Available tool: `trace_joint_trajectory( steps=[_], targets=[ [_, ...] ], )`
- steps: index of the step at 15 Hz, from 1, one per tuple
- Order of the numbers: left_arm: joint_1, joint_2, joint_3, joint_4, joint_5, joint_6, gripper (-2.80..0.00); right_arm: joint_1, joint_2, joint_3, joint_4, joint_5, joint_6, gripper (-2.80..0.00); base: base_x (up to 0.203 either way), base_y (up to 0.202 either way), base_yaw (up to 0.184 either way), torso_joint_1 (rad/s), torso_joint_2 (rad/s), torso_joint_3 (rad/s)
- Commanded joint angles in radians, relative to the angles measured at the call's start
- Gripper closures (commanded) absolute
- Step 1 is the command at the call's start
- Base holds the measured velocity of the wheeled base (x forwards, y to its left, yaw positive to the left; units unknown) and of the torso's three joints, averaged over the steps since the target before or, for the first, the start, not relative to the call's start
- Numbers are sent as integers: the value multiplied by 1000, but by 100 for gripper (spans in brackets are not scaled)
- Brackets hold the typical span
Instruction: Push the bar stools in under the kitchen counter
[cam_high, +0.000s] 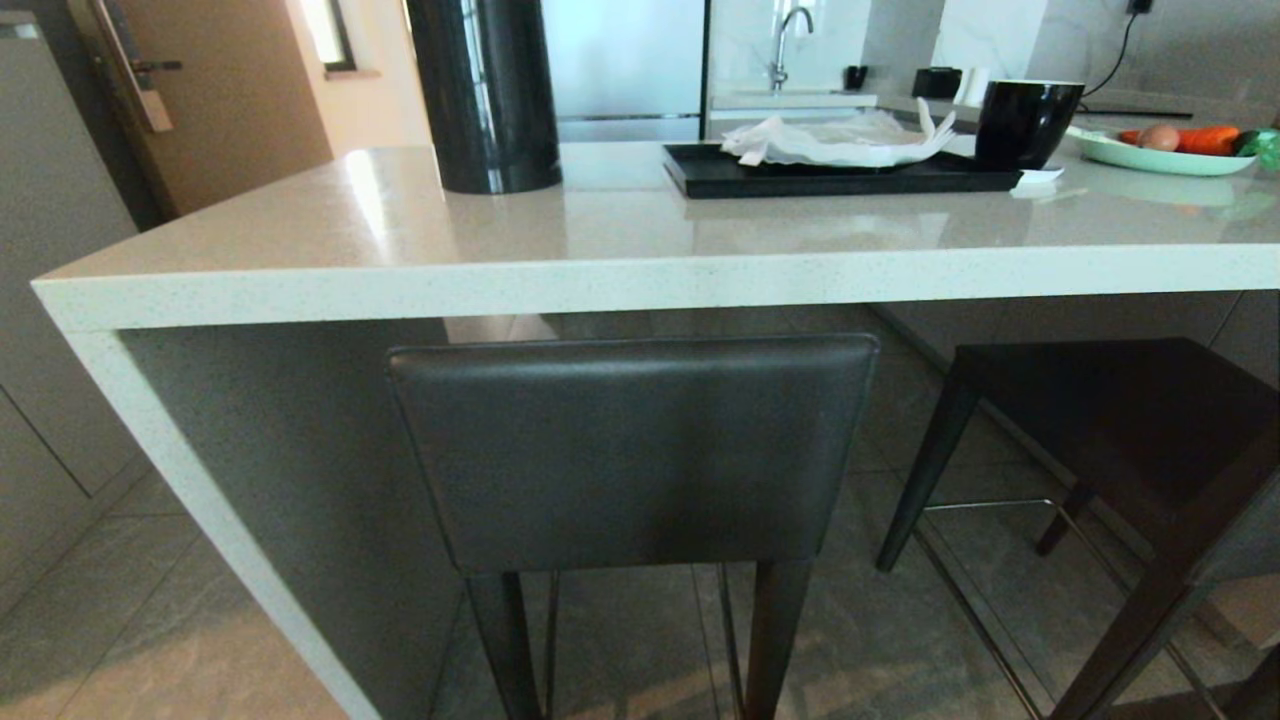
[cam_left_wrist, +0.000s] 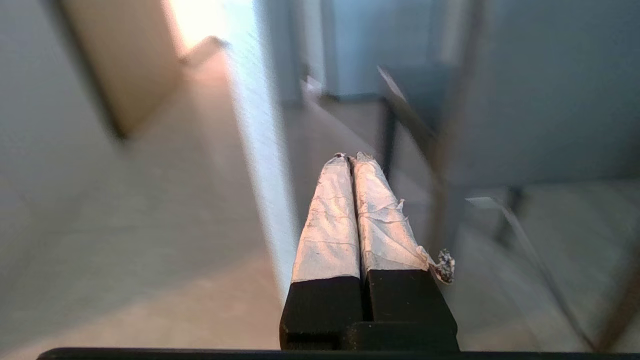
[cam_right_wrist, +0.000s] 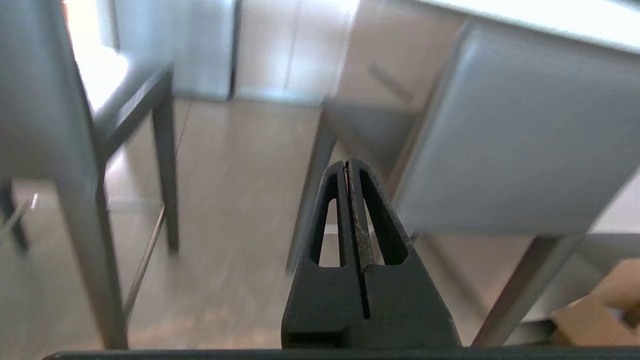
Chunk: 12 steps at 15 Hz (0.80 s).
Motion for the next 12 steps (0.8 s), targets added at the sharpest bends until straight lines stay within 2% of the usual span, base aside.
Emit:
trace_joint_trajectory(
  steps=[1, 2, 3, 4, 5, 8, 10, 12],
  targets=[
    [0, -23, 3, 25, -12, -28, 0, 0, -39, 100, -5, 14, 2, 0, 0, 0, 0, 0, 0, 0],
    [0, -23, -10, 75, -13, -33, 0, 0, -39, 114, 21, 60, 16, 0, 0, 0, 0, 0, 0, 0],
    [0, -23, -11, 119, -10, -21, 0, 1, -39, 108, 65, 139, 32, 0, 0, 0, 0, 0, 0, 0],
    [-1, -23, 6, 169, -7, 15, 0, 1, -39, 105, 117, 160, 54, 0, 0, 0, 0, 0, 0, 0],
    [-1, -23, 5, 220, -4, 31, 0, 2, -39, 102, 141, 157, 94, 0, 0, 0, 0, 0, 0, 0],
    [-2, -23, 12, 193, -2, 22, 0, 2, -38, 105, 122, 100, 238, 0, 0, 0, 0, 0, 0, 0],
    [-3, -23, 7, 203, -18, 22, 0, 2, -39, 105, 118, 90, 256, 0, 0, 0, 0, 0, 0, 0],
    [-3, -23, 7, 201, -26, 20, 0, 2, -38, 107, 121, 96, 225, 0, 0, 0, 0, 0, 0, 0]
  ],
)
